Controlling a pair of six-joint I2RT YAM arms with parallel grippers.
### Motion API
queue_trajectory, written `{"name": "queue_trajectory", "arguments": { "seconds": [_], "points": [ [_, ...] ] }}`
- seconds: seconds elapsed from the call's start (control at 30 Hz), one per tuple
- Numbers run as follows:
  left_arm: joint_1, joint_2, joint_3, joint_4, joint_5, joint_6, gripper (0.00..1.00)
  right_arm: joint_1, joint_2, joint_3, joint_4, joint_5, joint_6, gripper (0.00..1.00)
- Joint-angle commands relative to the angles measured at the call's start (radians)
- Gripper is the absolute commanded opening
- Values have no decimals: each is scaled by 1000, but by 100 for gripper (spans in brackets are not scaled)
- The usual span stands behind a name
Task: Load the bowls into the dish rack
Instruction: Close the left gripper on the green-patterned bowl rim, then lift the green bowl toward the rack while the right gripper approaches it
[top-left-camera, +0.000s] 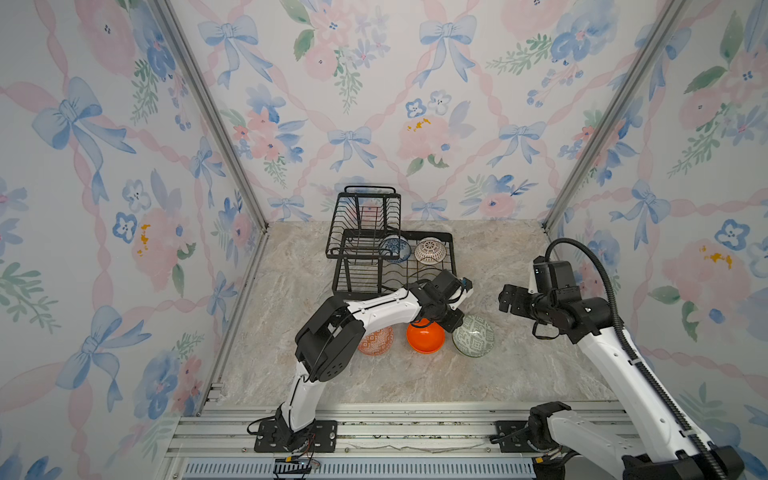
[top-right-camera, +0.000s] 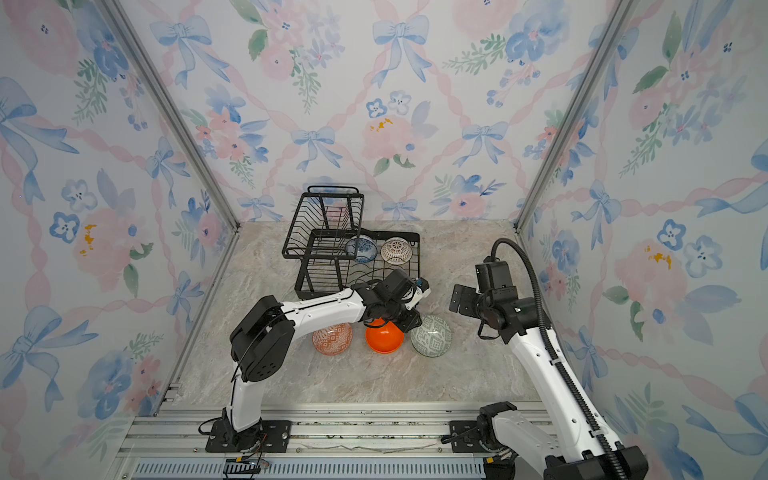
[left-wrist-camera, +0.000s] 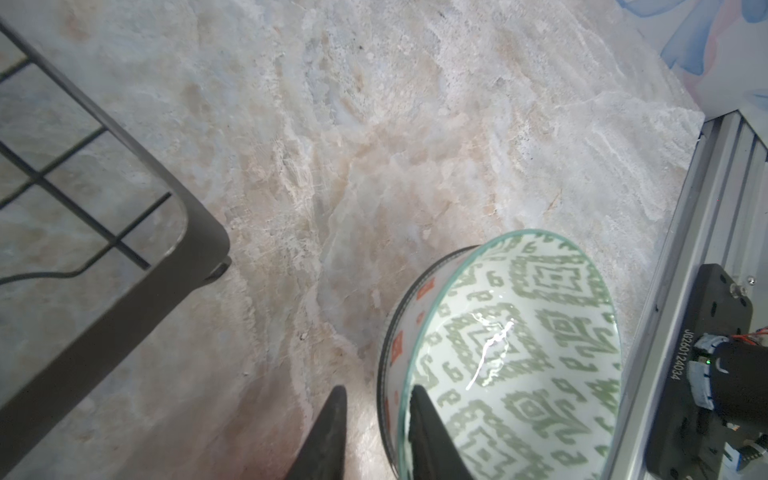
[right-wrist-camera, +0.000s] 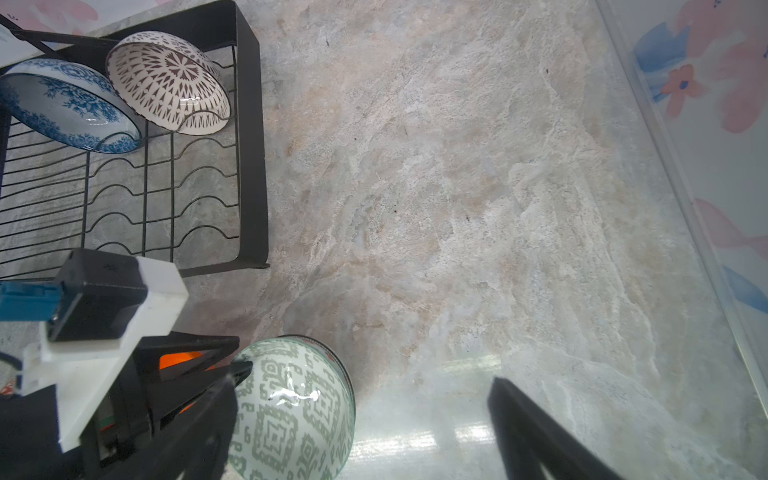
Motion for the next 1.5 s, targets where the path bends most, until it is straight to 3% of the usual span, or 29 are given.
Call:
{"name": "queue_trajectory", "arguments": {
  "seconds": [0.0, 0.17, 0.37, 1.03, 1.47],
  "points": [
    [-3, 20, 13, -26, -15, -7, 20, -10, -8, -13, 6, -9, -9, 97],
    [-2, 17, 17, -26, -15, -9, 8, -10, -12, -14, 5, -7, -10, 97],
    [-2, 4, 26, -26, -13, -12, 0, -11, -15, -12, 2, -7, -10, 97],
    [-1, -79, 89, -25, 3, -29, 0, -11, -30, 6, -12, -13, -17, 97],
    [21, -241, 118, -48, -155, 27, 0, -10, -57, 153, -64, -123, -23, 97]
  ]
}}
